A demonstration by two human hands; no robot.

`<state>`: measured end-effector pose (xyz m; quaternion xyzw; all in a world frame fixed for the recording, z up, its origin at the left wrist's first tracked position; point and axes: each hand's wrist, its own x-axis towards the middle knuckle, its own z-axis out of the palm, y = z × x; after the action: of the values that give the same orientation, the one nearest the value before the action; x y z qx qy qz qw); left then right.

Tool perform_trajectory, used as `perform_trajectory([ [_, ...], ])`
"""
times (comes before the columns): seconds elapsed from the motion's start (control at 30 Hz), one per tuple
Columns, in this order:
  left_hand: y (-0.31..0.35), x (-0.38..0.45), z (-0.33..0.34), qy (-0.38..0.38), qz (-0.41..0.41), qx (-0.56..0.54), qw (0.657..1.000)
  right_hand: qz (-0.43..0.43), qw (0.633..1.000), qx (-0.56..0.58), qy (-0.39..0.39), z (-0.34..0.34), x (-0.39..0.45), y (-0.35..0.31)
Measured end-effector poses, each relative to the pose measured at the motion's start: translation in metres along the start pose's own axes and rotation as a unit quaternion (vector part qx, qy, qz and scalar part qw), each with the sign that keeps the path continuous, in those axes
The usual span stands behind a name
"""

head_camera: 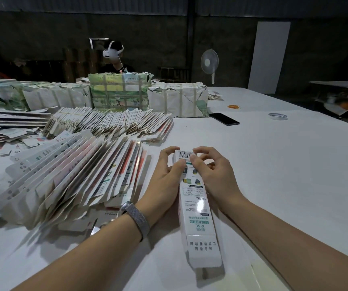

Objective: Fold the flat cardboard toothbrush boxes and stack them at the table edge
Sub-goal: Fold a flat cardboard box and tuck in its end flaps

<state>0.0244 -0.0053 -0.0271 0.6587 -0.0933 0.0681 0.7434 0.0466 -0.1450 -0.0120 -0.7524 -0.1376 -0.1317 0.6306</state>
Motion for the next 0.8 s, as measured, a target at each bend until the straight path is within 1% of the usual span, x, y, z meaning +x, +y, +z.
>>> perform_trajectory([
  [0.07,-0.002,0.000,0.000,0.014,0.008,0.002,1.000,-0.032,0.993,-0.117,0.004,-0.001,0.001,-0.004],
  [0.17,0.000,0.000,0.002,0.039,0.021,-0.008,0.999,-0.046,0.966,-0.245,-0.063,-0.004,0.001,-0.019],
  [0.23,0.002,0.000,0.003,0.047,0.026,-0.017,0.998,-0.031,0.952,-0.277,-0.125,-0.007,-0.003,-0.030],
  [0.3,0.004,-0.001,0.003,0.046,0.028,-0.014,0.998,-0.020,0.939,-0.300,-0.168,-0.011,-0.008,-0.039],
  [0.4,0.002,-0.001,0.003,0.026,0.033,0.024,0.999,-0.026,0.921,-0.342,-0.182,-0.015,-0.013,-0.050],
  [0.5,0.000,0.002,0.004,0.005,0.041,0.037,0.998,-0.023,0.910,-0.384,-0.158,-0.023,-0.009,-0.058],
  [0.6,-0.003,0.005,0.002,0.022,0.029,0.033,0.999,-0.008,0.885,-0.451,-0.116,-0.053,0.001,-0.055],
  [0.7,-0.007,0.006,-0.001,0.026,0.012,0.039,0.999,0.036,0.841,-0.534,-0.072,-0.111,0.004,-0.039],
  [0.8,-0.009,0.006,-0.001,0.012,0.000,0.052,0.999,0.119,0.782,-0.612,-0.028,-0.182,0.003,-0.019],
])
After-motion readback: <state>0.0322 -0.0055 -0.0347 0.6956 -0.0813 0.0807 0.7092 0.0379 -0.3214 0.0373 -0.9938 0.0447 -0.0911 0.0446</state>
